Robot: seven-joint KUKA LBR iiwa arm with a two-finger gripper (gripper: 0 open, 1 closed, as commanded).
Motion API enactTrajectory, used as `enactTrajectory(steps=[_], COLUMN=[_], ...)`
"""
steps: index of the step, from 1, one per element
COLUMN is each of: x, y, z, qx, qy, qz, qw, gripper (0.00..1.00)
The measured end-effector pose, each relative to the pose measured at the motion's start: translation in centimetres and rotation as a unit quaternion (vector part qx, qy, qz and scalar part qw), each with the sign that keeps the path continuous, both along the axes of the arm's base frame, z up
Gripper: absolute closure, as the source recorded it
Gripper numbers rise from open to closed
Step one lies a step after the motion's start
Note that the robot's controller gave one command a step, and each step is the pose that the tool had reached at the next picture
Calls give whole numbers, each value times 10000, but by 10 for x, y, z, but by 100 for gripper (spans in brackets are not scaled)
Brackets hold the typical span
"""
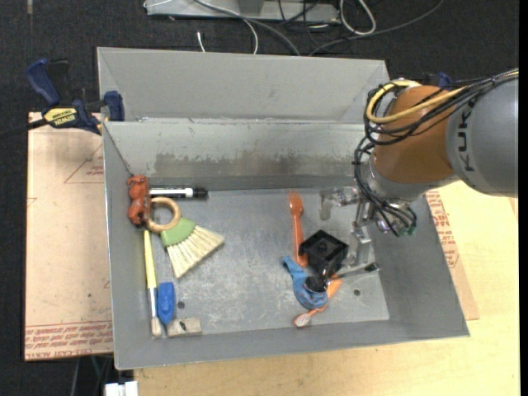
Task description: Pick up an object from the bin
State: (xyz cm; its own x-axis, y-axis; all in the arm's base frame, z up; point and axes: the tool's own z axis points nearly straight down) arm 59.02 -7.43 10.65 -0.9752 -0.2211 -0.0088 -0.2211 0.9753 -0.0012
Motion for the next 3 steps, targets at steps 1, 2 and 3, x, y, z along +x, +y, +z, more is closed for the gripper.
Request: enactTrajectory(steps=[1,2,3], x=[-39,-63,-63], y=[-15,35,35], z=[-30,-35,-34], qx=[-23,-22,-21], qy=[-52,-72,-69], qz=[2039,2295,2295], qw=[9790,9733,9733], gripper=[0,100,100])
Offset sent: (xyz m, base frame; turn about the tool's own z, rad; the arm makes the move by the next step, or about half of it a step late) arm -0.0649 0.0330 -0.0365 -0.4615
